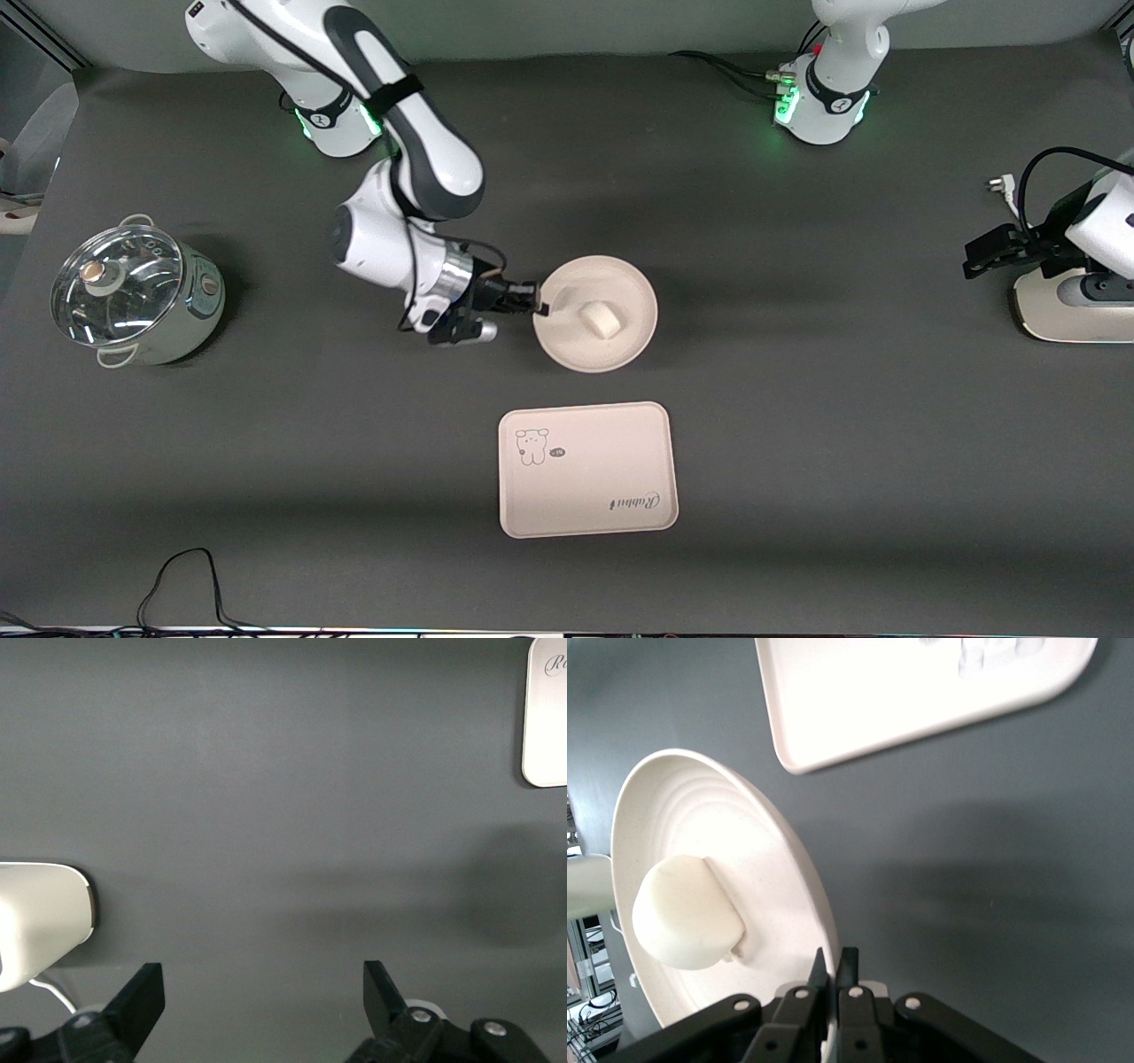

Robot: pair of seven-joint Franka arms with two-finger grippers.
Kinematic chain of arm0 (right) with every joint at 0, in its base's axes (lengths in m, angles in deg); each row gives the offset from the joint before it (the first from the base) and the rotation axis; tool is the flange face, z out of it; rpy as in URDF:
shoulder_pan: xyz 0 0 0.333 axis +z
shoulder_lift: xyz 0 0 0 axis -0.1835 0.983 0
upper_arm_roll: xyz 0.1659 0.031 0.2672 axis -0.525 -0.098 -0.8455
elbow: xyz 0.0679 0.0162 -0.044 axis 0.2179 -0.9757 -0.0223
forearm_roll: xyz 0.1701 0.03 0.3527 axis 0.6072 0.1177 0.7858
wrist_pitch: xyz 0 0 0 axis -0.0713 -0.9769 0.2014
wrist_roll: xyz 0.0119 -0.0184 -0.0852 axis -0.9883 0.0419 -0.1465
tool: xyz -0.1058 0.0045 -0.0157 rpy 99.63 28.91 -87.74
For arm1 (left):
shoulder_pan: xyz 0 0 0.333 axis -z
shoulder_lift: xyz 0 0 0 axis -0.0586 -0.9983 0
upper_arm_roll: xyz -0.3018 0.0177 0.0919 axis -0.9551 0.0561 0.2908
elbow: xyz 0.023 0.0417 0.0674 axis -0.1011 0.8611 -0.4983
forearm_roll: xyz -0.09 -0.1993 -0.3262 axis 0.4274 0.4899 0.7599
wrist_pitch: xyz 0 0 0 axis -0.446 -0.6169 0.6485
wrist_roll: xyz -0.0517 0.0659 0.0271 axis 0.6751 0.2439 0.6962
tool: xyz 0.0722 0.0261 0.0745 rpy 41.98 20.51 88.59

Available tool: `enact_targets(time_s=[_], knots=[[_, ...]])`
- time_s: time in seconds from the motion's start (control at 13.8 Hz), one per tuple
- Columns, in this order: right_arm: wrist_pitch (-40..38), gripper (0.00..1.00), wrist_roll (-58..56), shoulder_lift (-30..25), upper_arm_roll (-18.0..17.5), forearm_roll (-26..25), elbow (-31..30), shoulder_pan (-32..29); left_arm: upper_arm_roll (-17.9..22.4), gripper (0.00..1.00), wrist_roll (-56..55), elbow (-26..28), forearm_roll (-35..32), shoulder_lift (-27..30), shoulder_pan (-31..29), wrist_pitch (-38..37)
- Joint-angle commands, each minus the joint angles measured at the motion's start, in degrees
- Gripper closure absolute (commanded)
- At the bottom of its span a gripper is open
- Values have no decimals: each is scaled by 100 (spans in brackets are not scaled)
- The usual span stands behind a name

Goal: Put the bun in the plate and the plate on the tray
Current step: 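Lift the plate with the right gripper and carry it over the tray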

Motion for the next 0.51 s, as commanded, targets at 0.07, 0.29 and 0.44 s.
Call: enact_targets(time_s=[0.07,0.29,0.44], knots=[[-813,100,597,848,-36,-629,1788,-617,-21,0,29,-84,64,-27,-31,-115],[-1069,100,738,1998,-36,-638,3335,-924,-21,0,29,-84,73,-27,-40,-141],[-1139,100,730,2719,-36,-638,4100,-1127,-21,0,29,-84,73,-27,-40,-167]])
